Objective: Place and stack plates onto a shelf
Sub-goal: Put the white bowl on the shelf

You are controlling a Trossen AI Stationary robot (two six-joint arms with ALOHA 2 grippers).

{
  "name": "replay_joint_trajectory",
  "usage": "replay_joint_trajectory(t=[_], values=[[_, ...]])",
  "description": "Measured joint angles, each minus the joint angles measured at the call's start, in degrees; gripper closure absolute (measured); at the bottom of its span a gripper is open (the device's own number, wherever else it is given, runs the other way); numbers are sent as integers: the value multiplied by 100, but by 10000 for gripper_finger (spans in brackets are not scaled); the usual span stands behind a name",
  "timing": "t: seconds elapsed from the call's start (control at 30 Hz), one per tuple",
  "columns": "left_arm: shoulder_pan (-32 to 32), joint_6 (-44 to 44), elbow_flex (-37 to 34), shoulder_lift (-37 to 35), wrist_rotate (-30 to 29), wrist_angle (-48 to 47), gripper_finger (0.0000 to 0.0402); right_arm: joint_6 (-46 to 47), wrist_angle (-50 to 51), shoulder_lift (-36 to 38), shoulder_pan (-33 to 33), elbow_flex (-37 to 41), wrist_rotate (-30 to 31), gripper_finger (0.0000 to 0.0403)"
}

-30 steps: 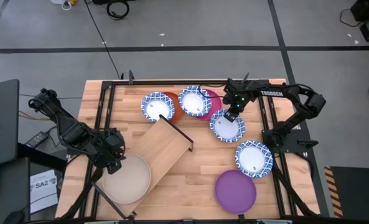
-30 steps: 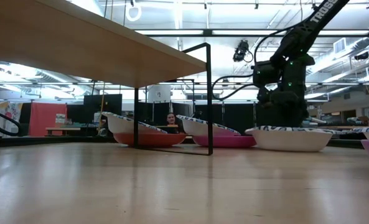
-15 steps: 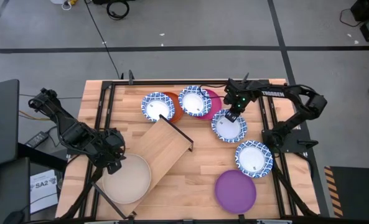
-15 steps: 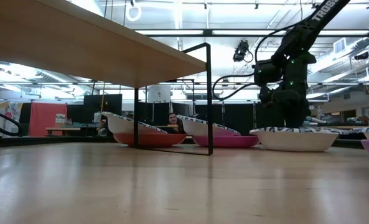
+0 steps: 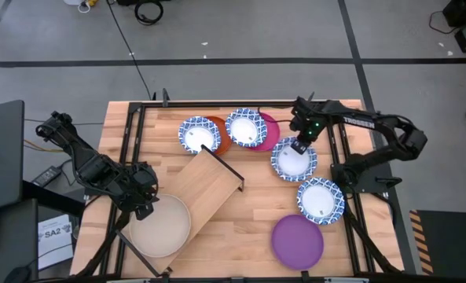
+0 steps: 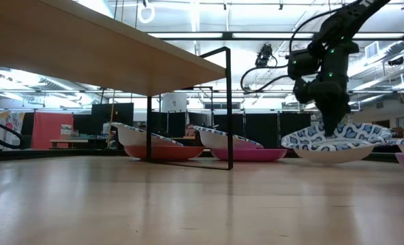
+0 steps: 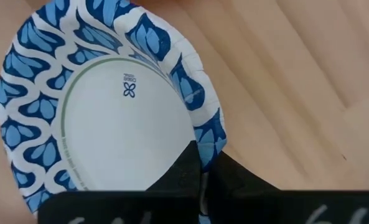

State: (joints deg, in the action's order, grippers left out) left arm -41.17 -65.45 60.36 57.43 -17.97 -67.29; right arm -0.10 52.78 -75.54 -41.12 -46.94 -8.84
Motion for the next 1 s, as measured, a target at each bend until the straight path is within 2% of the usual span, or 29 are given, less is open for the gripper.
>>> replay_joint_trajectory(t=[0.43,0.7,1.0], values=[[0,2,0,0,-1,171,253,256,351,1106,0,0,-43,391],[0,4,0,0,-90,262,253,568,358,1641,9,-4,-519,391],[0,11,0,0,-174,264,253,1519,369,1763,233,-825,-737,391]])
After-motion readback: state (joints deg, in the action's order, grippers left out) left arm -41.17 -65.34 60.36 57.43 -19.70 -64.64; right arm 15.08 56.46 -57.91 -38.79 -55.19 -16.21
